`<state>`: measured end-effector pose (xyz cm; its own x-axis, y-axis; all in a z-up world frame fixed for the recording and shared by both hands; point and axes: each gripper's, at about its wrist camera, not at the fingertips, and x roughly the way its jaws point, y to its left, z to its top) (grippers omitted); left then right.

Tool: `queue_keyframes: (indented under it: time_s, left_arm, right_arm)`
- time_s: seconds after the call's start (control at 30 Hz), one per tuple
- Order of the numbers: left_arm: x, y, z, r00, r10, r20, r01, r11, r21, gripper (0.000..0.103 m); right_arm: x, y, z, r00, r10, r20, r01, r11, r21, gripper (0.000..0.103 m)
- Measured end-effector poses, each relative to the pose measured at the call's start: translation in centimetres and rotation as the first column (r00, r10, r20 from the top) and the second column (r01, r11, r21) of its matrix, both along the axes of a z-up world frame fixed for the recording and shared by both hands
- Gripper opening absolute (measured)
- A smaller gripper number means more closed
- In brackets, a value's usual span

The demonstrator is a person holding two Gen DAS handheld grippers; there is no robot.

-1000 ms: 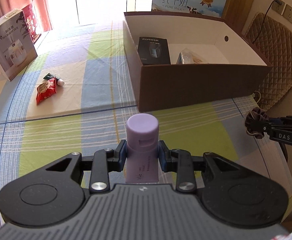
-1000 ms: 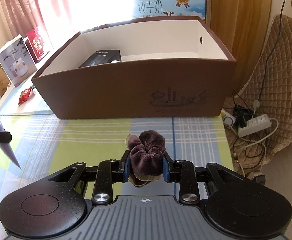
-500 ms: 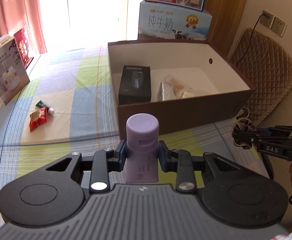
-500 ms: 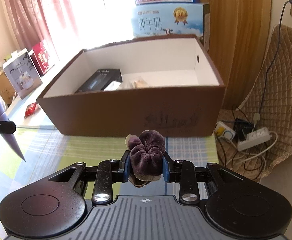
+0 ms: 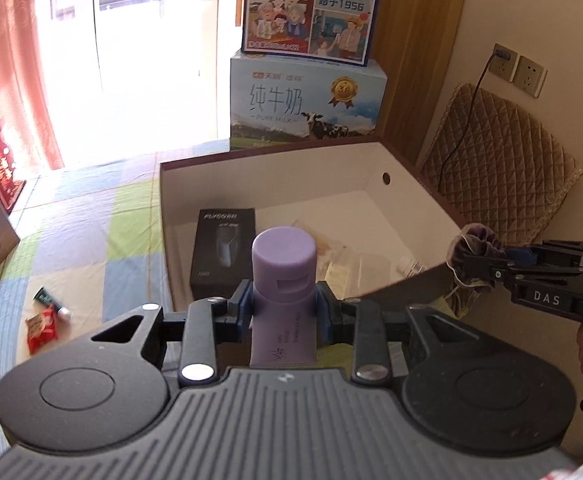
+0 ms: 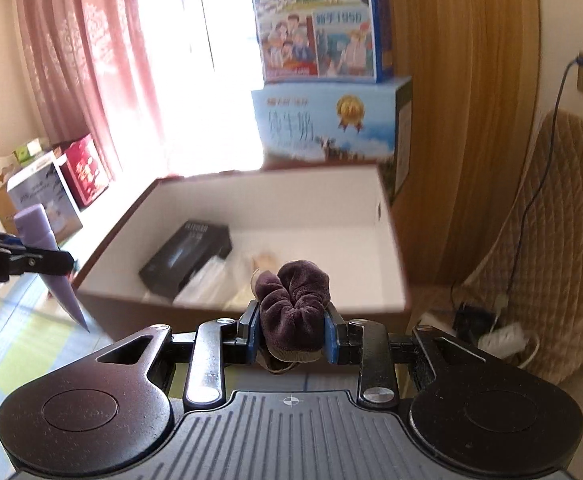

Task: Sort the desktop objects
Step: 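Lift the lilac tube and scrunchie and carry both toward the cardboard box, then open the left gripper over the box while the right gripper releases the scrunchie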

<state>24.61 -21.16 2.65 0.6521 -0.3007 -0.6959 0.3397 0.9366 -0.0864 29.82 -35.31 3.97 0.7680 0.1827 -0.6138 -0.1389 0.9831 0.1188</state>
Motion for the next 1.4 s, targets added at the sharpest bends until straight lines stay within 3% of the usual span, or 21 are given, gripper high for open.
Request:
queue_keyframes:
  time_s: [0.33,0.97,1.4]
  left_arm:
    - [4.7,-2.6,-0.4,1.0,-0.028,-0.001,0.028,0.999,0.02,0.027]
    - [14.2,-7.7,-3.5,0.995,-0.083,-0.06,0.085,0.995,0.045,0.027]
    - [20.6,-11.0,-7.2,0.985,-0.072,-0.158,0.081,0.995,0.055,0.027]
  right_arm:
    - [5.3,-0.9,0.5,0.999,-0.008,0.039,0.011,0.996,-0.083,0.028]
    - [14.7,-0.6,-3.4,0.998,0.033,-0.051,-0.041,0.984,-0.171,0.028]
    - [18.5,-0.1,-5.5,0.993,0.048,-0.111,-0.074,0.967,-0.244,0.028]
